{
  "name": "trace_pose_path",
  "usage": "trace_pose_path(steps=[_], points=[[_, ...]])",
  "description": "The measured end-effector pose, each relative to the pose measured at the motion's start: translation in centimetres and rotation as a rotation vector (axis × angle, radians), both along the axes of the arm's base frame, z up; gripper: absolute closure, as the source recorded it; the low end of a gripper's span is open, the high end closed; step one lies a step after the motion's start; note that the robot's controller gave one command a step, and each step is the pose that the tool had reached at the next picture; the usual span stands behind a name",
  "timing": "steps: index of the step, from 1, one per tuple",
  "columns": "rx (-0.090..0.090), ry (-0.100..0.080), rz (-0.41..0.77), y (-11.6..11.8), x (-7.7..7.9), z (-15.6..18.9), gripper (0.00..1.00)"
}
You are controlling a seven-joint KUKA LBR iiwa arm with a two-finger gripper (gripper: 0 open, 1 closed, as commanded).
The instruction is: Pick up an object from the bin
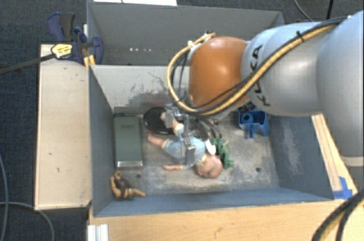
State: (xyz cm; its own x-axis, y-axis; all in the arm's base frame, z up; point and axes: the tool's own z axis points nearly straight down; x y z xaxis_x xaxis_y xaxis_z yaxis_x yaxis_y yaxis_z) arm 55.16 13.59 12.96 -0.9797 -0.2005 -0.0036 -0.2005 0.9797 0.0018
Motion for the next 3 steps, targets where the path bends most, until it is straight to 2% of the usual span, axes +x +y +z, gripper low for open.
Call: trace_pose_path(steps=[1,2,3], points=[[-0.001,-0.001,0.225,-4.0,0.1,-0.9,0.0],[-0.002,-0.001,0.327,-5.8,-0.9,-1.5,0.0],[-0.001,0.003,0.205,-7.1,-2.3,1.3,0.0]])
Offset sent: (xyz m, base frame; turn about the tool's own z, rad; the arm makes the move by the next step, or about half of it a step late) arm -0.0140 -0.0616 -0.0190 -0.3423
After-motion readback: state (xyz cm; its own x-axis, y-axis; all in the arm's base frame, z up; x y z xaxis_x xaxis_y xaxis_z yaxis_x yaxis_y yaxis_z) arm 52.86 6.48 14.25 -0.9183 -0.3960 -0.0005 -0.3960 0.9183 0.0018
